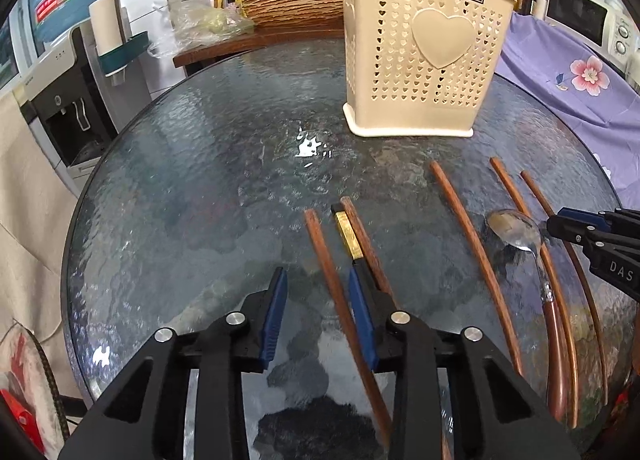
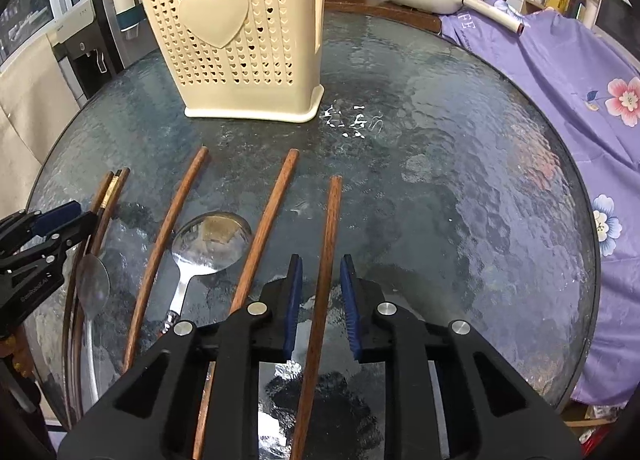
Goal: Organize utensils
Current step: 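Return to the table and grasp a brown wooden chopstick with each tool, then lift the wooden chopstick with the left tool over the holder while the right tool carries its chopstick there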
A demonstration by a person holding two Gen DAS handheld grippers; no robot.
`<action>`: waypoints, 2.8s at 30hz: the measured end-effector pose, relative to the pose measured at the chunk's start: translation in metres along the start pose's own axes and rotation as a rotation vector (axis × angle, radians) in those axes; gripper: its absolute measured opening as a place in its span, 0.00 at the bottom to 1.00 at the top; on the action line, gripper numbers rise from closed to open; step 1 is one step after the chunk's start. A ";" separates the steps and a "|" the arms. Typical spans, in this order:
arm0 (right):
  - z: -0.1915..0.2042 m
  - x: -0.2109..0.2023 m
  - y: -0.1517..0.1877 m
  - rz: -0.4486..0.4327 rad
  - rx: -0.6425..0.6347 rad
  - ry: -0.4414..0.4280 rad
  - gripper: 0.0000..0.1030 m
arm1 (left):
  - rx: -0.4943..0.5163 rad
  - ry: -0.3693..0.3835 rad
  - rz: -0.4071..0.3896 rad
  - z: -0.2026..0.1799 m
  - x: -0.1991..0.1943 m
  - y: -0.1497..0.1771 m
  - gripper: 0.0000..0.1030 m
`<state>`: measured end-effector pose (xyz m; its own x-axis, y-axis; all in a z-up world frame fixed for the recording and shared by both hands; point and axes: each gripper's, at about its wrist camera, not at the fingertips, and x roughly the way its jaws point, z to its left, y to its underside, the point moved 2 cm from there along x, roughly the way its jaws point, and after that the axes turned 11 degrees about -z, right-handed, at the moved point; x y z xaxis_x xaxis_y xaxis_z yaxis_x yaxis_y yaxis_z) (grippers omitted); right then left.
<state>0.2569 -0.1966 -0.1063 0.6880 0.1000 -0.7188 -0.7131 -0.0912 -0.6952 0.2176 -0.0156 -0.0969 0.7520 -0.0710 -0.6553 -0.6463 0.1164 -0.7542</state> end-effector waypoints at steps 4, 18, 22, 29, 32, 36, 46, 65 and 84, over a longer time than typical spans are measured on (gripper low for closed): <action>0.001 0.005 -0.006 0.019 -0.008 -0.005 0.17 | 0.006 0.010 0.018 -0.001 0.007 -0.007 0.27; 0.006 0.013 -0.015 0.006 -0.005 0.008 0.08 | 0.006 0.013 0.028 0.000 0.015 -0.015 0.23; 0.006 0.013 -0.015 -0.003 -0.003 0.007 0.08 | 0.017 0.014 0.023 -0.006 0.015 -0.015 0.14; -0.001 0.013 -0.014 -0.022 0.041 -0.038 0.07 | 0.015 0.007 0.017 -0.010 0.015 -0.014 0.09; -0.003 0.012 -0.015 -0.030 0.058 -0.076 0.07 | -0.012 0.022 0.015 -0.006 0.016 -0.015 0.08; -0.003 0.003 -0.019 -0.063 0.055 -0.084 0.07 | -0.035 0.034 0.002 -0.001 0.012 -0.018 0.07; -0.006 -0.038 -0.036 -0.164 0.072 -0.173 0.07 | -0.071 0.076 -0.102 0.006 -0.025 -0.040 0.07; -0.007 -0.122 -0.073 -0.326 0.063 -0.300 0.07 | -0.095 0.168 -0.269 0.008 -0.092 -0.074 0.06; -0.008 -0.149 -0.089 -0.384 0.033 -0.313 0.07 | -0.079 0.178 -0.366 0.012 -0.127 -0.091 0.06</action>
<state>0.2191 -0.2110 0.0628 0.8320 0.4134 -0.3700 -0.4230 0.0413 -0.9052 0.1821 -0.0053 0.0556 0.9044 -0.2644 -0.3350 -0.3534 -0.0240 -0.9352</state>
